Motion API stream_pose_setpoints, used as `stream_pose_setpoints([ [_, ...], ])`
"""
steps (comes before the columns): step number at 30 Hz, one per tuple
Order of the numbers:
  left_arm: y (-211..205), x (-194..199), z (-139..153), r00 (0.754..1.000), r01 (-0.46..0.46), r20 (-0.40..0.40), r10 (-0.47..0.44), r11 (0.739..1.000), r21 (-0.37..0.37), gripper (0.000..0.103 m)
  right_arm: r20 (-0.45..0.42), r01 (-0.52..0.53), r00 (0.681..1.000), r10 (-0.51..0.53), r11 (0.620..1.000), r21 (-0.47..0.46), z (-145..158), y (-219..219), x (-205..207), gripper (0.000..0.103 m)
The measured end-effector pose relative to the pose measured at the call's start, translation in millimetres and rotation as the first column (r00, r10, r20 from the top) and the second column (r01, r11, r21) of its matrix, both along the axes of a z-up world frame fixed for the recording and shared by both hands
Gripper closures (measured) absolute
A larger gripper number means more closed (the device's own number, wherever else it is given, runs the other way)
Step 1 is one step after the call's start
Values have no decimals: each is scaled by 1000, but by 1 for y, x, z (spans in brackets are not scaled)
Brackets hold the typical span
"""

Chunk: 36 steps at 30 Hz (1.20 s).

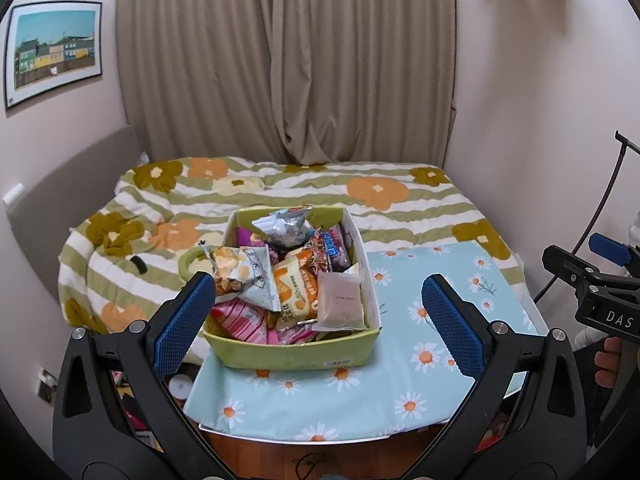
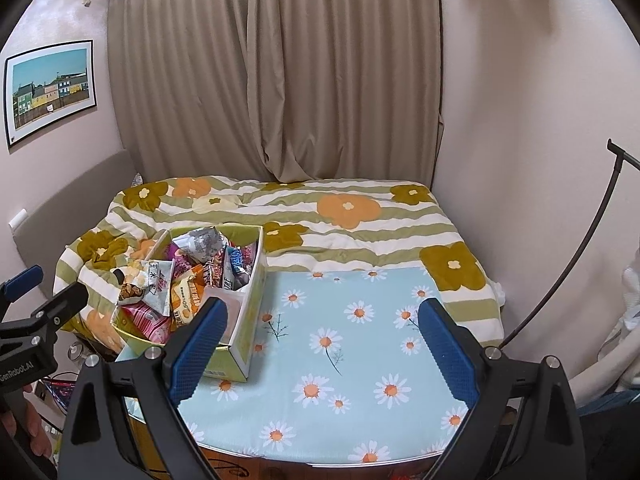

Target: Organize snacks

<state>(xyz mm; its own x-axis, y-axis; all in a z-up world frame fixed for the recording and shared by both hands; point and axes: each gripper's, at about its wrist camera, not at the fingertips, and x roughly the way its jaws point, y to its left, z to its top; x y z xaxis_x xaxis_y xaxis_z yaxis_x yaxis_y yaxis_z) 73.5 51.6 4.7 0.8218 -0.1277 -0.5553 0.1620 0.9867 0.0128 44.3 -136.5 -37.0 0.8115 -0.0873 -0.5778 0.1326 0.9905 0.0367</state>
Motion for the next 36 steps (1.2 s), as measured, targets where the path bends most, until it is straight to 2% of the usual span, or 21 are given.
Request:
stream_pose_setpoints([
  [22, 0, 11, -2, 1000, 7, -10, -7, 1000, -6, 1, -7, 22, 1000, -22, 1000, -1, -2, -6, 3, 8],
  [36, 6, 16, -7, 999, -31, -25, 30, 999, -23, 1, -9, 23, 1000, -23, 1000, 0, -2, -7, 3, 8],
])
